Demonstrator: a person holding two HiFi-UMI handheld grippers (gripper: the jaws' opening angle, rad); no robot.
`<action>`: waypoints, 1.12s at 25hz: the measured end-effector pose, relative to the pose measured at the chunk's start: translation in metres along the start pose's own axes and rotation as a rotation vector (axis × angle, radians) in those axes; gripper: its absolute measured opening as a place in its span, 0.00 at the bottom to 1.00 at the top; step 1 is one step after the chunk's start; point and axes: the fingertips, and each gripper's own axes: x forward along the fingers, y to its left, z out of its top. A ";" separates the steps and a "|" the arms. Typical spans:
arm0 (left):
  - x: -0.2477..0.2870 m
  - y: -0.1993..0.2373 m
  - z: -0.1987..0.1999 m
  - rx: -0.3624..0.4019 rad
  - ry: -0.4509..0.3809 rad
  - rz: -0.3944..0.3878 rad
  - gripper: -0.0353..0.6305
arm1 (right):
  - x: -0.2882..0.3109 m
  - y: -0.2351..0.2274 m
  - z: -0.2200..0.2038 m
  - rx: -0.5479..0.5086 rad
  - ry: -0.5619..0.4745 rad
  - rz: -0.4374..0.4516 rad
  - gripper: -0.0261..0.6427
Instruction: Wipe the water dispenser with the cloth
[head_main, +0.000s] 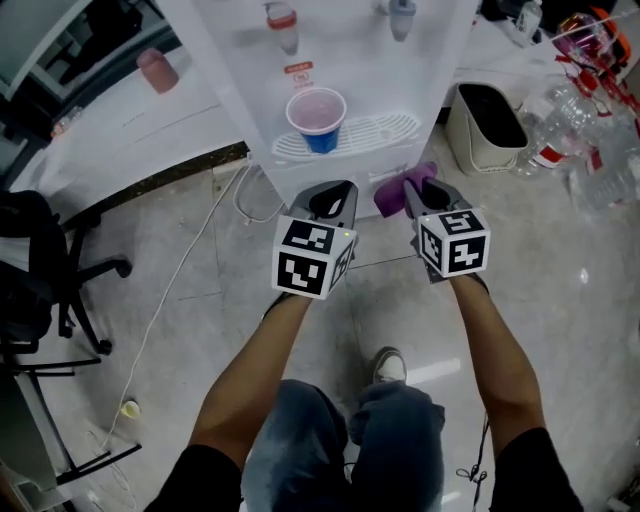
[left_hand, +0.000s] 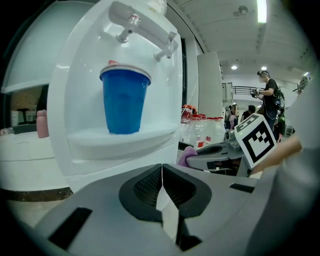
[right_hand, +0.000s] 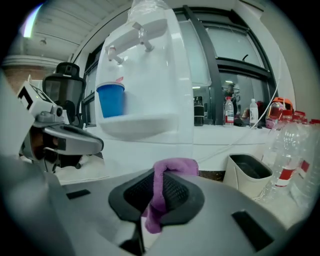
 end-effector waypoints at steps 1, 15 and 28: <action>-0.008 -0.001 0.005 -0.003 0.012 0.001 0.09 | -0.008 0.004 0.010 0.003 0.005 0.003 0.09; -0.161 0.003 0.214 -0.053 0.043 0.081 0.09 | -0.156 0.048 0.242 0.030 -0.004 0.035 0.09; -0.279 0.002 0.454 -0.016 -0.074 0.190 0.09 | -0.276 0.059 0.497 -0.042 -0.146 0.071 0.09</action>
